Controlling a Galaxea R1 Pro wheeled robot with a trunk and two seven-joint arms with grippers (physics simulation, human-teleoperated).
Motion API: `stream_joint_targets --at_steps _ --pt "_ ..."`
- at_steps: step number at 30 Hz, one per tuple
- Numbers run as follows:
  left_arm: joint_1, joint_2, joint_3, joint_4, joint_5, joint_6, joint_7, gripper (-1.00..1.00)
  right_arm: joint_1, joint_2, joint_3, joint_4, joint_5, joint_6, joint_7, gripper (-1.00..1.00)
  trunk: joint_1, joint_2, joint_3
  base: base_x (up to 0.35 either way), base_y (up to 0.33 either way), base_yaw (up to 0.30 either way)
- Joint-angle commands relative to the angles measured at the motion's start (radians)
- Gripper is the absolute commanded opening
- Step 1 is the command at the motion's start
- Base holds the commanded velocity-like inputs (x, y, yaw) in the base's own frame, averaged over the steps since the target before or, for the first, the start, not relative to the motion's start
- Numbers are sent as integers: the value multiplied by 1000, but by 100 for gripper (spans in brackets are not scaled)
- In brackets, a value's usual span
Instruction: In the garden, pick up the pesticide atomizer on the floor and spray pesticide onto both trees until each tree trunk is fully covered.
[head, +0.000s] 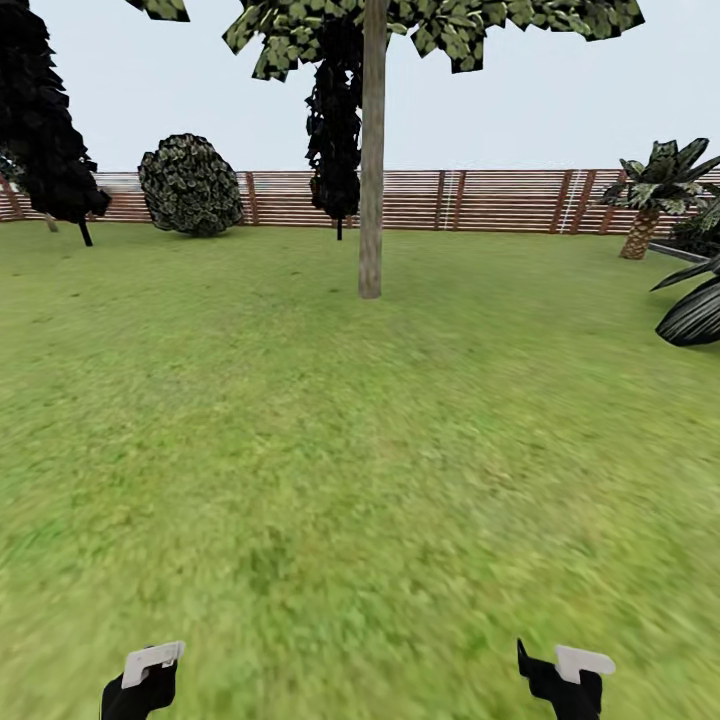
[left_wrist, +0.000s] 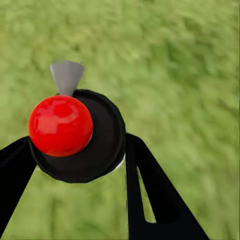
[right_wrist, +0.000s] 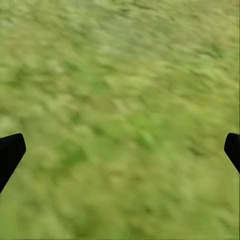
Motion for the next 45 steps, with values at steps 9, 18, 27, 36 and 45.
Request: stream_joint_targets --at_steps 9,18,27,36,45 --pt "-1 0 4 1 6 -2 -6 -100 -1 0 0 2 1 -3 -2 100 0 0 -1 338 0 0" --pt "-1 0 4 1 6 -2 -6 -100 -1 0 0 2 1 -3 -3 100 0 0 -1 338 0 0" --pt "-1 0 3 1 6 -2 -6 -100 -1 0 1 2 1 -3 -3 100 0 0 -1 338 0 0" --pt "-1 0 4 1 6 -2 -6 -100 -1 0 0 2 1 -3 -3 100 0 0 -1 338 0 0" --pt "-1 0 3 1 6 -2 -6 -100 -1 0 0 2 1 -3 -3 100 0 0 -1 338 0 0"
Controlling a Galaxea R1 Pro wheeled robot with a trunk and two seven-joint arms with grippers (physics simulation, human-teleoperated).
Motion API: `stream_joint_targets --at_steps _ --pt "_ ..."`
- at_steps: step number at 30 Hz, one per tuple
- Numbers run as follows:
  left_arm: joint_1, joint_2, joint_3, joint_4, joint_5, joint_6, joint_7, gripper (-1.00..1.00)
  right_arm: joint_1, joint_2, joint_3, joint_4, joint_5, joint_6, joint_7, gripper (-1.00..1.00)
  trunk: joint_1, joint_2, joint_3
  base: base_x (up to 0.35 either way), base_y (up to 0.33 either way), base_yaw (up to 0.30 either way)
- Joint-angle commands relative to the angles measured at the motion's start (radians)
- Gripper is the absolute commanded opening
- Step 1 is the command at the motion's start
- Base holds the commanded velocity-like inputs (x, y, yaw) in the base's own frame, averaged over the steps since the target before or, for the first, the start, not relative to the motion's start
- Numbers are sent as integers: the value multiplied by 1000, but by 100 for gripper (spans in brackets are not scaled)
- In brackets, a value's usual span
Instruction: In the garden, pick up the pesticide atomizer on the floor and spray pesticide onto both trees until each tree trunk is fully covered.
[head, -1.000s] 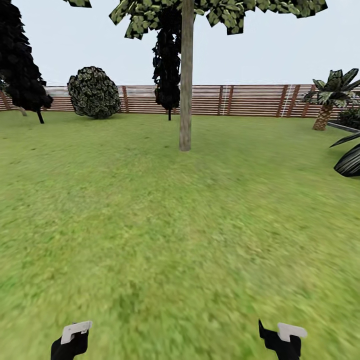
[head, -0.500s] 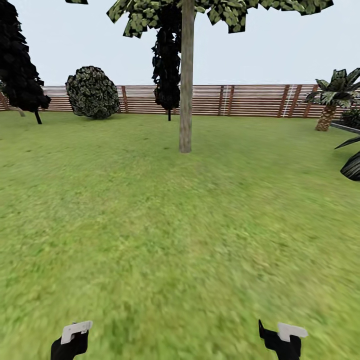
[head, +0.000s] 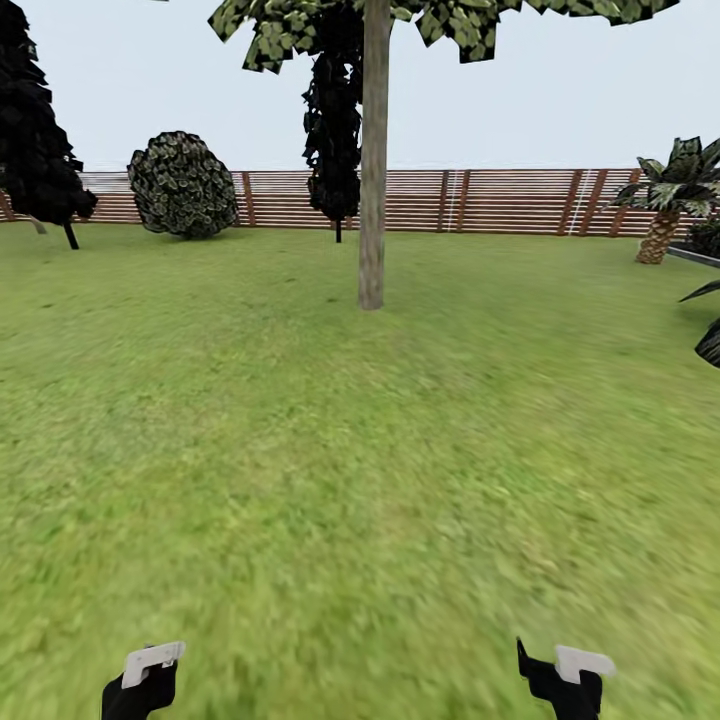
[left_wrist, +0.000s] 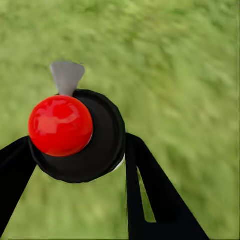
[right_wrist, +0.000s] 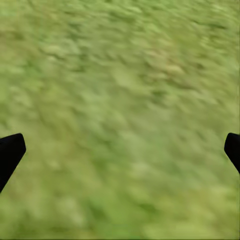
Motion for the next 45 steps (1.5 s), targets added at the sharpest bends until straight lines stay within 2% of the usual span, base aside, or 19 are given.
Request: stream_joint_targets --at_steps 1,45 --pt "-1 0 4 1 5 -2 -6 -100 -1 0 0 1 1 -3 -3 100 0 0 -1 338 0 0" --pt "-1 0 4 1 5 -3 -6 -100 -1 0 0 1 1 -3 -3 100 0 0 -1 338 0 0"
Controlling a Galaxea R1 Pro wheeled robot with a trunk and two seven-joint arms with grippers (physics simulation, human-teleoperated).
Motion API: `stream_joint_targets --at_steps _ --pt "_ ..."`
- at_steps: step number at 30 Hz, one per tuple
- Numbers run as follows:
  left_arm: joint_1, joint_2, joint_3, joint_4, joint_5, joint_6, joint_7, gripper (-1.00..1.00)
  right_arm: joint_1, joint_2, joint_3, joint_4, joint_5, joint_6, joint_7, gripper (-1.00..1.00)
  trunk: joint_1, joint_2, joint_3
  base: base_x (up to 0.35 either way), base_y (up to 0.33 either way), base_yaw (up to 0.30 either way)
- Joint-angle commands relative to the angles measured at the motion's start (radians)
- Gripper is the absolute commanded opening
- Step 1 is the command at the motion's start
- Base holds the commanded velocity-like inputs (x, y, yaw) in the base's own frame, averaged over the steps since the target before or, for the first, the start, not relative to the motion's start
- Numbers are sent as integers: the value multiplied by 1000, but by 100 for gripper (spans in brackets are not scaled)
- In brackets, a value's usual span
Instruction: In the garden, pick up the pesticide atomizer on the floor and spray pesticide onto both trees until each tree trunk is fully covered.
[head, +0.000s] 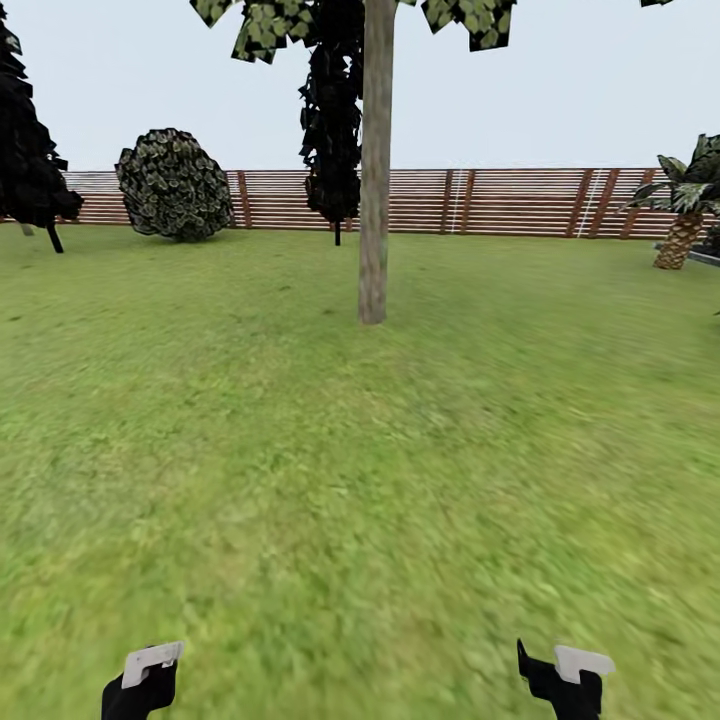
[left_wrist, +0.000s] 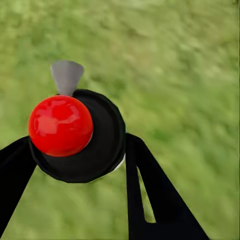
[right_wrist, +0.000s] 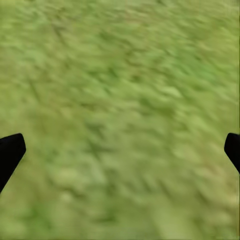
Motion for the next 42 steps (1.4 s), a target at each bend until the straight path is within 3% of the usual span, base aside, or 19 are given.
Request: stream_joint_targets --at_steps 1,42 --pt "-1 0 4 1 6 -3 -6 -100 -1 0 0 1 1 -3 -2 100 0 0 -1 338 0 0" --pt "-1 0 3 1 7 -2 -6 -100 -1 0 1 1 1 -3 -2 100 0 0 -1 338 0 0"
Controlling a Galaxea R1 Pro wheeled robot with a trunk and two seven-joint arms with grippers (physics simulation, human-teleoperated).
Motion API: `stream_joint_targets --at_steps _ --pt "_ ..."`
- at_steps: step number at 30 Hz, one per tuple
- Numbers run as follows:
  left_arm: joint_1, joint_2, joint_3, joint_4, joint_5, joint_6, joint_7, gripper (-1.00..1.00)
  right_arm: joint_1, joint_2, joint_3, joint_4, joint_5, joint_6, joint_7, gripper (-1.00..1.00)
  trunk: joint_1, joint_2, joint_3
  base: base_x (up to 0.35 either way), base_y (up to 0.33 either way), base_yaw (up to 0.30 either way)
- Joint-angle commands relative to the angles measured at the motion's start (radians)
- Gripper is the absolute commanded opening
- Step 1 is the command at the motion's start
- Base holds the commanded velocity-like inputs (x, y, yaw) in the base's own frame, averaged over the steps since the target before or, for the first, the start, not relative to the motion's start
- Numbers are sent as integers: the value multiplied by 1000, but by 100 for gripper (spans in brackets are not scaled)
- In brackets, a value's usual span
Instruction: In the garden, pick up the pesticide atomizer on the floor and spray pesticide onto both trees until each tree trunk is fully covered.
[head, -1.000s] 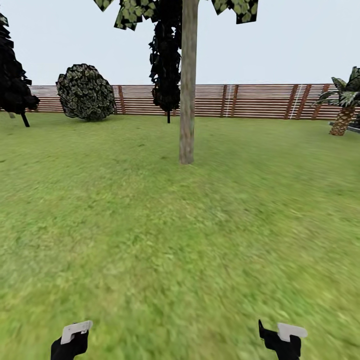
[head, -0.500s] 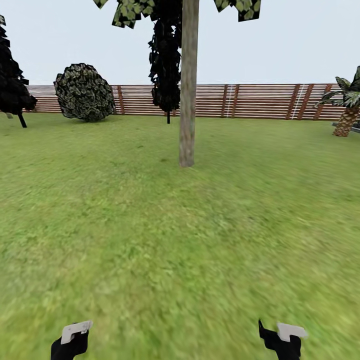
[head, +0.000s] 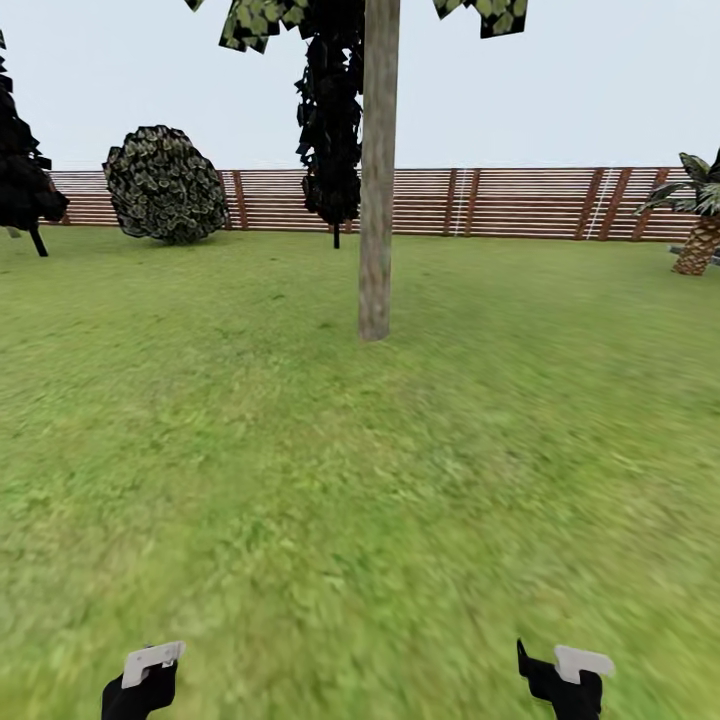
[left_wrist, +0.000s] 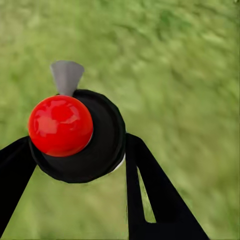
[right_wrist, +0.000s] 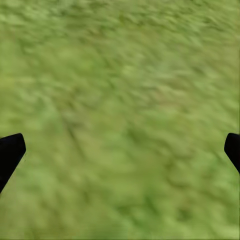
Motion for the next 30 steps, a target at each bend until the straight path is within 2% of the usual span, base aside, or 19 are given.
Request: stream_joint_targets --at_steps 1,30 --pt "-1 0 4 1 6 -2 -6 -100 -1 0 0 1 1 -3 -3 100 0 0 -1 338 0 0" --pt "-1 0 4 1 5 -3 -6 -100 -1 0 -1 1 1 -3 -4 100 0 0 -1 338 0 0"
